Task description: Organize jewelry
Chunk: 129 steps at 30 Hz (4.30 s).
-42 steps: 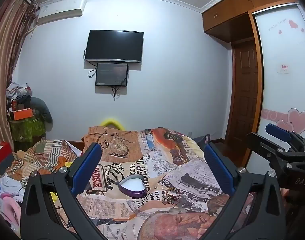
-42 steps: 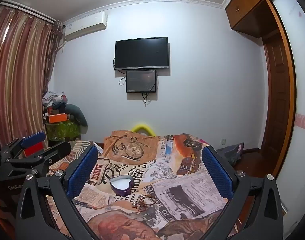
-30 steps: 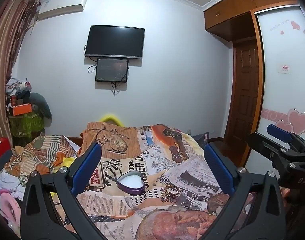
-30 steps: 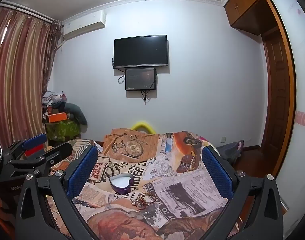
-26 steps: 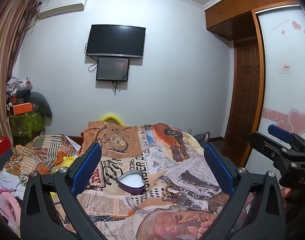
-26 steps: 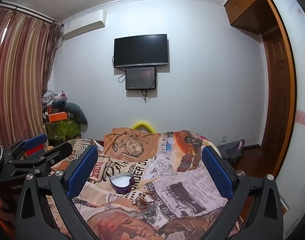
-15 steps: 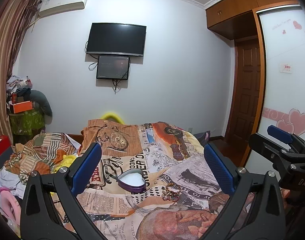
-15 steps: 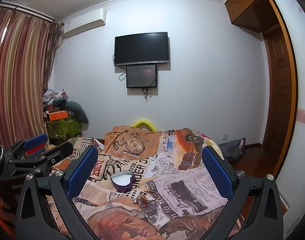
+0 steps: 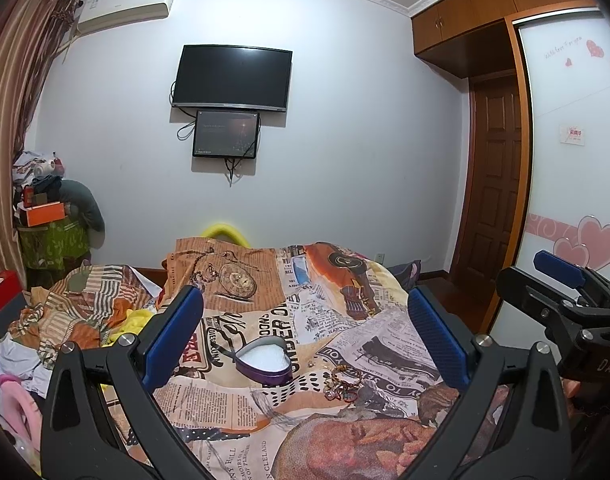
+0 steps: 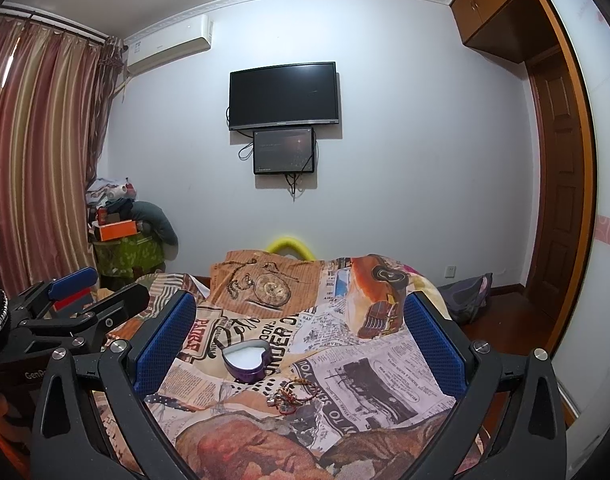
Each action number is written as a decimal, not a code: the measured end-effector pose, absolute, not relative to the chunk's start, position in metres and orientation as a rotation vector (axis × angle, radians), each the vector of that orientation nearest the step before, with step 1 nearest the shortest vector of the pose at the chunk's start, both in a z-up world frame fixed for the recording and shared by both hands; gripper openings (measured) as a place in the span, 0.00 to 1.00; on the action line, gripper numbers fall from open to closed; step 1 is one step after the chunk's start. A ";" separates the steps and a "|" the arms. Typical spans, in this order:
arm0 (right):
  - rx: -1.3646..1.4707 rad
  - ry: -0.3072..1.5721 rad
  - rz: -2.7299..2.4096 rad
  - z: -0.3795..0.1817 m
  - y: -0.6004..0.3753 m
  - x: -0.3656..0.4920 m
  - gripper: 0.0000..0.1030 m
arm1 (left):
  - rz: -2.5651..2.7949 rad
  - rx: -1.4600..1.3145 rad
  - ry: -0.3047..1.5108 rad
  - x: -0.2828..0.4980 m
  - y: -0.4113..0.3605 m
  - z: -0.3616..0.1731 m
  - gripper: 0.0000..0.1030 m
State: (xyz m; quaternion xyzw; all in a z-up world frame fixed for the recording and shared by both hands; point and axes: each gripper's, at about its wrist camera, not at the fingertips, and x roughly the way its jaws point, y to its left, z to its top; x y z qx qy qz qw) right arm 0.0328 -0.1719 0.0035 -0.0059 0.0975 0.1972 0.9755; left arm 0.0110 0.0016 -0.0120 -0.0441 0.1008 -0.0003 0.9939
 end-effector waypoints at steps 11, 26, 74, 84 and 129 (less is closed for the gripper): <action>-0.014 0.197 0.397 0.004 -0.172 0.033 1.00 | 0.000 -0.089 0.202 0.011 0.001 -0.013 1.00; -0.011 0.200 0.398 0.004 -0.172 0.034 1.00 | 0.001 -0.088 0.202 0.011 0.001 -0.013 1.00; -0.100 0.698 0.405 -0.117 -0.178 0.181 0.81 | -0.067 -0.147 0.783 0.180 0.028 -0.157 0.72; -0.112 0.859 0.575 -0.140 -0.164 0.230 0.56 | -0.237 -0.226 0.914 0.230 0.023 -0.177 0.32; -0.216 0.979 0.731 -0.171 -0.133 0.255 0.04 | -0.337 -0.199 0.965 0.274 -0.003 -0.189 0.08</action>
